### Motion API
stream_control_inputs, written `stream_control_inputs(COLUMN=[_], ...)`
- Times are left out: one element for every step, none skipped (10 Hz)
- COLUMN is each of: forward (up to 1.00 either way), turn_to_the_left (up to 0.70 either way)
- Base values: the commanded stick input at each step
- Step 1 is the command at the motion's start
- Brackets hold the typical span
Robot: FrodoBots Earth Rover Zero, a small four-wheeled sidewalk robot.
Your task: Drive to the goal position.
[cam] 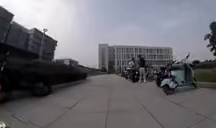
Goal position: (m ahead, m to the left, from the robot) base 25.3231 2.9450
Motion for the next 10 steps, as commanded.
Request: stream_control_inputs(forward=[0.85, 0.85, 0.85, 0.85, 0.85, 0.85, 0.85, 0.85, 0.85, 0.85], turn_to_the_left=[0.0, 0.0, 0.0, 0.0, 0.0, 0.0, 0.0, 0.0, 0.0, 0.0])
